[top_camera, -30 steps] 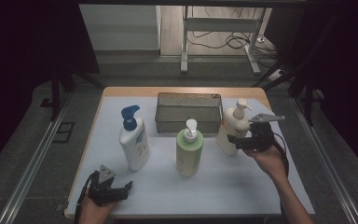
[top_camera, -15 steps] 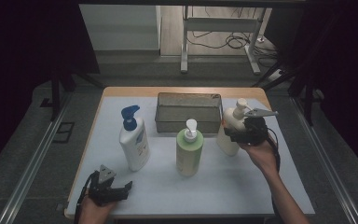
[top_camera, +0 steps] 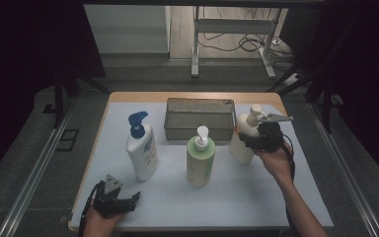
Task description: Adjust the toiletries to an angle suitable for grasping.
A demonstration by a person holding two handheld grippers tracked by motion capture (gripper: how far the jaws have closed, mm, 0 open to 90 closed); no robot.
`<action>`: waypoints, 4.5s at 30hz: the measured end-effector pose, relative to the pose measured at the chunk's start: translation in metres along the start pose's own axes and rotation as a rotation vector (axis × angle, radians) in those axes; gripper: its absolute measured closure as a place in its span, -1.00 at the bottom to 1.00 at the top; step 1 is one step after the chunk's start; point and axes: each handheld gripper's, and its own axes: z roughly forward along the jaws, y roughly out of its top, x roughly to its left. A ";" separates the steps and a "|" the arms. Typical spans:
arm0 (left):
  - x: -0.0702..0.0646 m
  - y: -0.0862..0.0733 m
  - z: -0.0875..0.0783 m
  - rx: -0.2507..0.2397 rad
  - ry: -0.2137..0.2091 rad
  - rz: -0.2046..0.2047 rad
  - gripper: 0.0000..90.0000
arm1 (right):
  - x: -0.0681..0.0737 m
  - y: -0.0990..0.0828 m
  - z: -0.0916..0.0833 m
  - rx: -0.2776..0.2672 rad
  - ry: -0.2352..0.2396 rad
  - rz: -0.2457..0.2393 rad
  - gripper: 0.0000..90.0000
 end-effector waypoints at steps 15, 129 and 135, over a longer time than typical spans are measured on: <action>0.000 0.000 0.000 0.000 0.000 0.000 -0.75 | 0.005 0.008 -0.011 0.030 -0.012 -0.035 -0.20; 0.001 0.000 0.000 -0.002 -0.004 0.003 -0.75 | 0.086 0.162 0.057 -0.166 0.167 -0.149 -0.19; 0.001 0.000 0.000 -0.002 -0.004 0.003 -0.75 | 0.091 0.167 0.067 -0.166 0.171 -0.148 -0.19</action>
